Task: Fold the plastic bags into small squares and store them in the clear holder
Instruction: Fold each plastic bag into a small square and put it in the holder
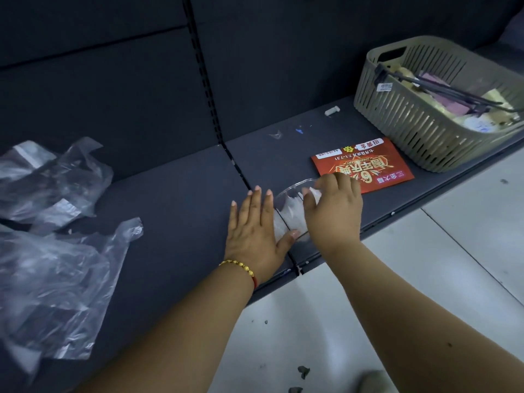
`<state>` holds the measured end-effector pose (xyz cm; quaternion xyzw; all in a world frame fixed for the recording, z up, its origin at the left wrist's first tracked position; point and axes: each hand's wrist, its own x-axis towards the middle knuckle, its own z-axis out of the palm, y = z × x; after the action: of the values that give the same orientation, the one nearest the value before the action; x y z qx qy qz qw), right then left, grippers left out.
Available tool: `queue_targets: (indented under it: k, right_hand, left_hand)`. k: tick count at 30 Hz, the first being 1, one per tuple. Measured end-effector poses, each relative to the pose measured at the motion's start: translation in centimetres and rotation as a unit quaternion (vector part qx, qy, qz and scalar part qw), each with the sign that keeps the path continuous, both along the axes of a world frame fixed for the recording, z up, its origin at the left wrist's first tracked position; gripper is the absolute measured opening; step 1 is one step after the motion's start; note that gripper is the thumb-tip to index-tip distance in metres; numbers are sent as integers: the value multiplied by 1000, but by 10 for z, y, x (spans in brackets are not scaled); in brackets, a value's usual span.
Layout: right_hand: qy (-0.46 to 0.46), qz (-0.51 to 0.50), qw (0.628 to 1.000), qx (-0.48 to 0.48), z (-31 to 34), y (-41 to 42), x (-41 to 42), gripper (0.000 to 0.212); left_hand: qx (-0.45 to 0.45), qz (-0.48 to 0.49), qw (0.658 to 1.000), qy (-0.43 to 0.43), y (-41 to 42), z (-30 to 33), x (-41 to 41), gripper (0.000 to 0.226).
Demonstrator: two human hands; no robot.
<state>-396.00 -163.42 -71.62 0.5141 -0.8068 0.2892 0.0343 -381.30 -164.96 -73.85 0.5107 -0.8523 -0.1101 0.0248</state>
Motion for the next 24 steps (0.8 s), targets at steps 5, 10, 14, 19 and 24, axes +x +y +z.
queue_targets:
  k: [5,10,14,19,24]
  right_hand:
    - [-29,161,985,-60,-10,43,92,26]
    - [-64,350,909,218,-32,67,170,49]
    - [-10,390,831,397,-42,68,193,65]
    - [20,395,800,452,-39,62,193,67]
    - [10,392,781,486,-27,55,195,64]
  left_hand:
    - [19,146,988,-36,35,-13,92,90]
    - [16,264,962,-64,62,-15,201,52]
    - [99,289,947,-97,72,-18,253,54]
    - [142,327,934,35,60,-11,264,53]
    - [70,347,904,239,54,32,268,39]
